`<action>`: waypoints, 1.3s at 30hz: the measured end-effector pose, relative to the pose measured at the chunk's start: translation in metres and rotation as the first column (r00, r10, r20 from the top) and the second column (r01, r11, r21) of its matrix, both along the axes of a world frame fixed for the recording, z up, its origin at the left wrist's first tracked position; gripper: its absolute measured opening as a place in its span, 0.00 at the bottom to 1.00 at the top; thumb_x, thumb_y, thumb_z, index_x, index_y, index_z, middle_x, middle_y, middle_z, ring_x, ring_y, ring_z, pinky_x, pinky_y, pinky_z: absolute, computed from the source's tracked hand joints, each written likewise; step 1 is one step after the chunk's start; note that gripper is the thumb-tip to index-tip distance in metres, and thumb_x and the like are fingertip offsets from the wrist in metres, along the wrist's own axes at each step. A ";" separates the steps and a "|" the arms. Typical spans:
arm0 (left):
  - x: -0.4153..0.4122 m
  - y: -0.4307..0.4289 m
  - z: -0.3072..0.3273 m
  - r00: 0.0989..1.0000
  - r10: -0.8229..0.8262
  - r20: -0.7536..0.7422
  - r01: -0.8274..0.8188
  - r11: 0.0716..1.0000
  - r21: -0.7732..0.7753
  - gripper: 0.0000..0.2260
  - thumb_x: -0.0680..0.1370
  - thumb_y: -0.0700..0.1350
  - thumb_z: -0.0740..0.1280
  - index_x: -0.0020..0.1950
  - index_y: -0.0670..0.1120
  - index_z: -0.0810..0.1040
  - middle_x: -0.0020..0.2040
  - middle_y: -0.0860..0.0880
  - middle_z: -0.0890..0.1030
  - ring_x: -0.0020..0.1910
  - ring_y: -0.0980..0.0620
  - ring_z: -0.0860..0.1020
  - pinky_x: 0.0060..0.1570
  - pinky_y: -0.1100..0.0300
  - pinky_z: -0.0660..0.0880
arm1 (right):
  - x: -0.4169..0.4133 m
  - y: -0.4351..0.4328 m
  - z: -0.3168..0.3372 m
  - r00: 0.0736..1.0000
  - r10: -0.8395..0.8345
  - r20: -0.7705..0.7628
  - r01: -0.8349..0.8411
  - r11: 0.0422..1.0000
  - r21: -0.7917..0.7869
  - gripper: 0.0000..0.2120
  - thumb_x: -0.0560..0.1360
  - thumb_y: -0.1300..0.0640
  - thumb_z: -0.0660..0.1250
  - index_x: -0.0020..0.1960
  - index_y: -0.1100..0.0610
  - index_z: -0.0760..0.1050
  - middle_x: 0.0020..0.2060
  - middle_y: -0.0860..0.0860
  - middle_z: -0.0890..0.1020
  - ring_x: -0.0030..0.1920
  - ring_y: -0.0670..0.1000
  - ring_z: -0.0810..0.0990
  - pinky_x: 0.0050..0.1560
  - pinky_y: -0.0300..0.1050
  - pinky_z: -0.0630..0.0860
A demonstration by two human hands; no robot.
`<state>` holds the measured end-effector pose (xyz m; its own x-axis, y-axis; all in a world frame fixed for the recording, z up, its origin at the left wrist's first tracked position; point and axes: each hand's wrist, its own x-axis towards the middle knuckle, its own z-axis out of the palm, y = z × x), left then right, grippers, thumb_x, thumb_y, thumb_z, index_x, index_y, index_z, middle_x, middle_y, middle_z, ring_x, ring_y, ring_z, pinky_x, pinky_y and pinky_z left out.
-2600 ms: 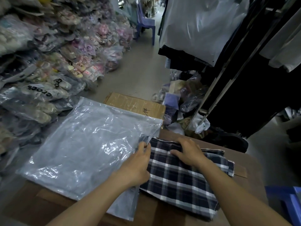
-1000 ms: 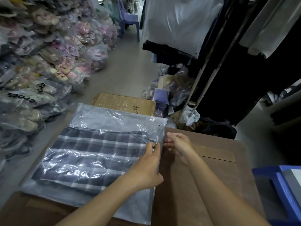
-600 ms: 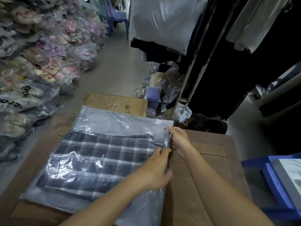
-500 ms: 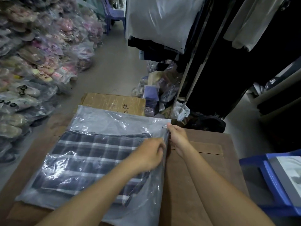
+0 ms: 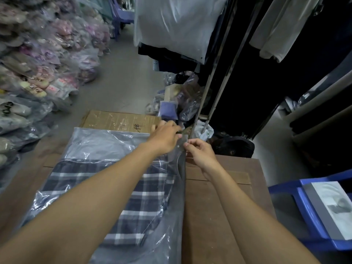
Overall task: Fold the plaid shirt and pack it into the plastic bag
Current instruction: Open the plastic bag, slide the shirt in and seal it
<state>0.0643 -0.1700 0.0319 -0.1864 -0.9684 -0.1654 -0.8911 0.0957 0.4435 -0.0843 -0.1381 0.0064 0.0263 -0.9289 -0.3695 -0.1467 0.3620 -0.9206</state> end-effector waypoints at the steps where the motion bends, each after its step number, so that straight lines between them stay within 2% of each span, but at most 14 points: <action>1: 0.002 -0.005 -0.003 0.999 0.002 -0.040 0.000 0.999 0.043 0.11 0.83 0.51 0.60 0.60 0.52 0.79 0.61 0.49 0.79 0.64 0.45 0.71 0.62 0.48 0.64 | 0.000 0.000 0.002 1.000 -0.005 0.012 0.005 1.000 -0.004 0.03 0.78 0.59 0.68 0.48 0.59 0.78 0.37 0.54 0.80 0.35 0.50 0.78 0.39 0.44 0.76; 3: 0.005 -0.009 -0.005 0.985 0.026 -0.171 -0.012 0.996 0.087 0.08 0.81 0.50 0.64 0.49 0.51 0.82 0.51 0.48 0.83 0.55 0.45 0.78 0.56 0.50 0.70 | -0.001 -0.001 0.001 1.000 -0.011 -0.017 0.011 0.999 -0.041 0.08 0.78 0.55 0.70 0.46 0.60 0.78 0.33 0.53 0.79 0.34 0.50 0.78 0.40 0.48 0.77; 5: 0.007 -0.008 -0.006 0.968 0.042 -0.247 -0.021 0.996 0.089 0.08 0.80 0.50 0.67 0.46 0.49 0.82 0.46 0.49 0.83 0.50 0.46 0.79 0.49 0.54 0.73 | -0.001 -0.003 -0.002 0.993 -0.023 -0.112 0.011 0.994 -0.112 0.12 0.77 0.51 0.70 0.44 0.60 0.80 0.33 0.53 0.81 0.36 0.52 0.78 0.45 0.54 0.79; 8: 0.006 -0.005 -0.006 0.956 0.079 -0.284 -0.059 0.995 0.077 0.08 0.80 0.50 0.67 0.44 0.49 0.81 0.43 0.52 0.81 0.48 0.46 0.79 0.51 0.51 0.75 | 0.000 -0.001 -0.006 0.973 -0.025 -0.227 -0.012 0.987 -0.162 0.10 0.76 0.51 0.70 0.41 0.57 0.80 0.39 0.56 0.84 0.41 0.56 0.81 0.50 0.62 0.80; 11: 0.004 -0.006 -0.006 0.942 0.140 -0.305 -0.138 0.990 0.029 0.08 0.81 0.49 0.65 0.45 0.48 0.80 0.39 0.53 0.78 0.48 0.44 0.79 0.56 0.47 0.73 | 0.002 0.004 -0.004 0.936 0.022 -0.351 -0.089 0.981 -0.175 0.11 0.77 0.50 0.69 0.38 0.52 0.77 0.36 0.53 0.83 0.42 0.58 0.82 0.49 0.59 0.80; 13: 0.004 -0.008 -0.005 0.940 0.159 -0.303 -0.167 0.986 0.000 0.09 0.81 0.49 0.64 0.45 0.47 0.79 0.39 0.52 0.78 0.48 0.43 0.78 0.56 0.46 0.73 | 0.001 0.007 -0.006 0.916 0.072 -0.394 -0.139 0.979 -0.146 0.11 0.77 0.50 0.69 0.38 0.53 0.77 0.36 0.54 0.83 0.40 0.56 0.82 0.48 0.58 0.80; 16: 0.004 -0.010 -0.004 0.937 0.158 -0.310 -0.174 0.984 -0.024 0.09 0.81 0.48 0.64 0.44 0.47 0.79 0.42 0.50 0.79 0.48 0.43 0.78 0.54 0.46 0.74 | -0.001 0.013 -0.009 0.874 0.154 -0.461 -0.211 0.975 -0.075 0.12 0.76 0.48 0.69 0.39 0.54 0.77 0.37 0.56 0.83 0.43 0.58 0.82 0.48 0.57 0.80; 20: 0.001 -0.011 -0.003 0.940 0.156 -0.304 -0.176 0.984 -0.039 0.11 0.82 0.48 0.63 0.46 0.43 0.79 0.44 0.48 0.80 0.49 0.42 0.78 0.55 0.45 0.74 | -0.010 0.032 -0.011 0.806 0.272 -0.526 -0.281 0.958 0.065 0.12 0.76 0.49 0.67 0.36 0.51 0.74 0.37 0.52 0.82 0.44 0.57 0.82 0.44 0.51 0.79; 25: -0.001 -0.020 0.003 0.922 0.242 -0.301 -0.272 0.960 -0.063 0.11 0.83 0.47 0.62 0.43 0.45 0.75 0.45 0.50 0.77 0.47 0.45 0.75 0.51 0.51 0.72 | -0.025 0.061 -0.011 0.759 0.487 -0.432 -0.402 0.873 0.277 0.09 0.76 0.54 0.68 0.46 0.61 0.81 0.38 0.55 0.85 0.42 0.56 0.85 0.49 0.54 0.82; 27: -0.001 -0.023 0.007 0.941 0.223 -0.254 -0.248 0.966 -0.070 0.11 0.83 0.48 0.62 0.44 0.45 0.76 0.43 0.52 0.76 0.48 0.45 0.74 0.55 0.50 0.70 | -0.030 0.072 -0.012 0.764 0.547 -0.342 -0.425 0.826 0.371 0.09 0.77 0.57 0.68 0.49 0.63 0.79 0.36 0.54 0.83 0.40 0.54 0.84 0.49 0.53 0.82; 29: -0.003 -0.024 0.009 0.955 0.207 -0.210 -0.227 0.971 -0.077 0.10 0.83 0.48 0.62 0.44 0.45 0.75 0.40 0.54 0.73 0.48 0.47 0.72 0.60 0.49 0.67 | -0.034 0.080 -0.012 0.744 0.598 -0.297 -0.455 0.779 0.431 0.06 0.77 0.58 0.69 0.46 0.62 0.78 0.35 0.54 0.82 0.40 0.54 0.83 0.48 0.52 0.82; 32: -0.008 -0.023 0.008 0.957 0.215 -0.193 -0.229 0.972 -0.055 0.11 0.83 0.49 0.62 0.44 0.46 0.74 0.40 0.54 0.74 0.48 0.48 0.73 0.61 0.48 0.67 | -0.040 0.087 -0.010 0.715 0.659 -0.236 -0.480 0.707 0.520 0.06 0.77 0.61 0.68 0.41 0.61 0.77 0.33 0.54 0.81 0.34 0.52 0.82 0.39 0.45 0.82; 36: -0.017 -0.022 0.011 0.941 0.271 -0.204 -0.282 0.959 -0.026 0.08 0.83 0.47 0.61 0.45 0.47 0.74 0.51 0.50 0.82 0.55 0.45 0.76 0.62 0.49 0.67 | -0.045 0.104 -0.016 0.578 0.806 -0.127 -0.545 0.498 0.675 0.09 0.77 0.63 0.67 0.38 0.59 0.77 0.34 0.53 0.81 0.28 0.46 0.81 0.38 0.42 0.80; 39: -0.019 -0.025 0.013 0.938 0.290 -0.187 -0.300 0.953 -0.026 0.10 0.84 0.46 0.61 0.44 0.47 0.75 0.57 0.50 0.83 0.59 0.45 0.77 0.62 0.50 0.68 | -0.049 0.120 -0.021 0.538 0.842 0.039 -0.590 0.343 0.731 0.07 0.77 0.63 0.67 0.41 0.60 0.78 0.33 0.52 0.83 0.28 0.45 0.83 0.36 0.39 0.80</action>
<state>0.0456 -0.1946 0.0446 0.0878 -0.9909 -0.1021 -0.7896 -0.1317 0.5994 -0.1335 -0.0181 -0.0142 0.3396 -0.1429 -0.9296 -0.8467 0.3839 -0.3683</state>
